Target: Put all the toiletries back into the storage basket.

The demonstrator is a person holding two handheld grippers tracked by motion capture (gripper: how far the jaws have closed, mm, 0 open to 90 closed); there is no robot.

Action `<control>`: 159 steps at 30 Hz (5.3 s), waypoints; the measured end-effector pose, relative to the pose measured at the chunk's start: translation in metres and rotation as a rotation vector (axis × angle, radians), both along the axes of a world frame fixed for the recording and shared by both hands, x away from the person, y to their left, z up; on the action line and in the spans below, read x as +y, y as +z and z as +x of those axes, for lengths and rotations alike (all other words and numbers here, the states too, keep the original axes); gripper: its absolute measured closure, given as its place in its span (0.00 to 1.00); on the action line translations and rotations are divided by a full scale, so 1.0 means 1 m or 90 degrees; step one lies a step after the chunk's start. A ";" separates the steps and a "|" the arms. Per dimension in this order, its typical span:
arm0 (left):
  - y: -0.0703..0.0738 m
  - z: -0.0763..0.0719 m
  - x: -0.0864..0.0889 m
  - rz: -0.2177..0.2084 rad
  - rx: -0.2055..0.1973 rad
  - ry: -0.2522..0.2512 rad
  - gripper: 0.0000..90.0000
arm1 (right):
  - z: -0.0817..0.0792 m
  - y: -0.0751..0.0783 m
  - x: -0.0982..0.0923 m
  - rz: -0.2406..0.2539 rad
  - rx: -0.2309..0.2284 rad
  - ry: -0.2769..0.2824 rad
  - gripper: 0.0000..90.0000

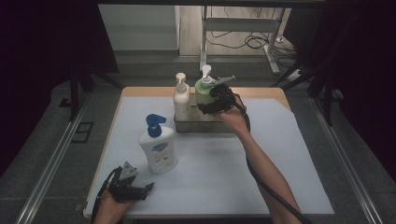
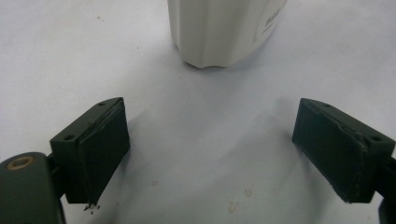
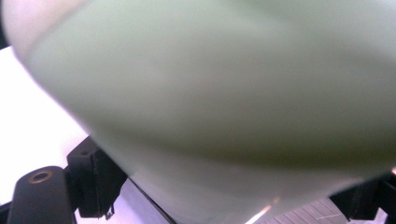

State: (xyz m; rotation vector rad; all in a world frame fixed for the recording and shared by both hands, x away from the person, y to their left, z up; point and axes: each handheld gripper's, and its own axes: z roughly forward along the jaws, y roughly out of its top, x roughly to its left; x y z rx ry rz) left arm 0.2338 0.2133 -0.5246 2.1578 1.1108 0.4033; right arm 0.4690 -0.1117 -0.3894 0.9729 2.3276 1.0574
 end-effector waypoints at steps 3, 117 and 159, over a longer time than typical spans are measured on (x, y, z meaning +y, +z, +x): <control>0.000 0.000 0.000 0.000 0.000 0.000 0.12 | 0.000 -0.003 0.000 -0.002 0.002 -0.001 0.15; 0.000 0.000 0.000 0.000 0.000 0.001 0.12 | 0.029 -0.049 -0.053 0.011 0.094 -0.040 1.00; 0.000 0.000 0.000 -0.002 0.001 0.001 0.12 | 0.024 -0.056 -0.025 -0.016 0.098 -0.020 1.00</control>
